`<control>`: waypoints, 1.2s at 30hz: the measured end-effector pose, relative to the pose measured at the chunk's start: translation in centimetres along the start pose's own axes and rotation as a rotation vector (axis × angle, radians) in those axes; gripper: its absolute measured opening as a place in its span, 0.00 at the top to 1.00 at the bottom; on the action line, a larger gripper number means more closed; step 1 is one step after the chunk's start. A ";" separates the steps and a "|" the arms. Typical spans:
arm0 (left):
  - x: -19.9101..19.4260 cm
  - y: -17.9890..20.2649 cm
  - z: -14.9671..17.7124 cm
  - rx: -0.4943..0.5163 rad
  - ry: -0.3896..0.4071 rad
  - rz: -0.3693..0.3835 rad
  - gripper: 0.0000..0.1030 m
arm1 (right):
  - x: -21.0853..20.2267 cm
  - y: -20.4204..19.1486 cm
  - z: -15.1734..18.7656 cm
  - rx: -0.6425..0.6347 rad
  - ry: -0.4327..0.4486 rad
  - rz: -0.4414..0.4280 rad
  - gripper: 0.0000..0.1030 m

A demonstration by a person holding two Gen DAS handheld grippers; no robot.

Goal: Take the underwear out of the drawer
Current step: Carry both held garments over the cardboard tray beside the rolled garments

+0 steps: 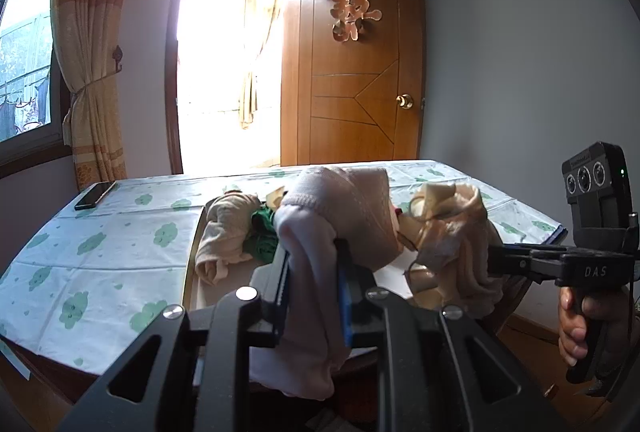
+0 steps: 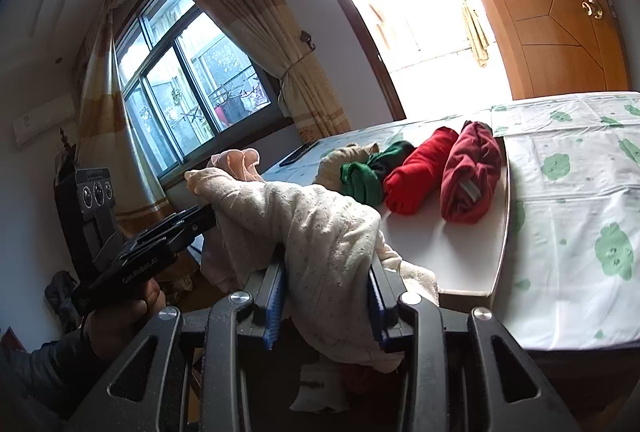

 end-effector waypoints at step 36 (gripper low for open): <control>12.0 -4.4 -8.7 -0.168 -0.026 0.006 0.82 | 7.2 5.2 -11.8 0.258 0.115 0.108 0.63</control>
Point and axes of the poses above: each gripper's, at about its wrist camera, not at the fingertips, and x roughly the way its jaws point, y to its right, z to its underside, the point moved 5 cm from there along x, roughly the way its jaws point, and after that the axes turned 7 degrees about x, right-handed, at the moved point
